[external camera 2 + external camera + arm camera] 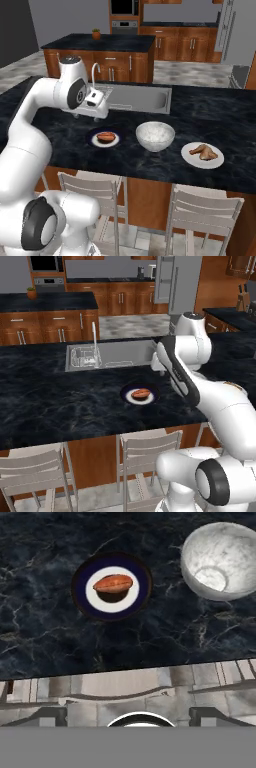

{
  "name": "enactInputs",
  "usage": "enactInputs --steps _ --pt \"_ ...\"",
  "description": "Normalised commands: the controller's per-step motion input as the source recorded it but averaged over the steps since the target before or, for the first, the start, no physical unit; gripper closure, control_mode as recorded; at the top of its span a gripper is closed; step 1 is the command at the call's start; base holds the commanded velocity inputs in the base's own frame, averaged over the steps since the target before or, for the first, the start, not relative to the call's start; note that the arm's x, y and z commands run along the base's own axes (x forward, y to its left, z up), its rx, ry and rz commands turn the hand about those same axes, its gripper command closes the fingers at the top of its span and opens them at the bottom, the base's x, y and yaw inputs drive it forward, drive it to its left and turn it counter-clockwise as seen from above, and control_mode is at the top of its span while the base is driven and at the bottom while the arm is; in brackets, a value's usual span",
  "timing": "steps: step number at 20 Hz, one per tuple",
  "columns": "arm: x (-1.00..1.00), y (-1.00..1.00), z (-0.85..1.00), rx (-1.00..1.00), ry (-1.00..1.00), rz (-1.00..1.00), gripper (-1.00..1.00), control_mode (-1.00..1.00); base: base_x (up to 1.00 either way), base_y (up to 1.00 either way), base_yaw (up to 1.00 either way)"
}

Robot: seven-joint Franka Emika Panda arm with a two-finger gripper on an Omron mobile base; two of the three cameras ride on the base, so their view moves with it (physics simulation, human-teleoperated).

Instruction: Pick the chicken drumstick and sweet potato from their plates and place them in the bowl. Then put the bowl in the fridge.

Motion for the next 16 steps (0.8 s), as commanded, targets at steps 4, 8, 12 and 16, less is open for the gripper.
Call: enactInputs --steps 4,8,12,16 --pt "0.02 0.07 -0.11 0.05 -0.01 -0.44 -1.00 -1.00 0.00 0.00 0.00" --pt "0.06 0.03 -0.12 0.07 0.00 -0.32 -1.00 -1.00 0.00 0.00 0.00" --pt "0.20 0.00 -0.16 0.12 0.01 -0.13 -1.00 -1.00 0.00 0.00 0.00" --pt "0.29 0.00 -0.17 0.10 0.04 -0.02 -1.00 -1.00 0.00 0.00 0.00"
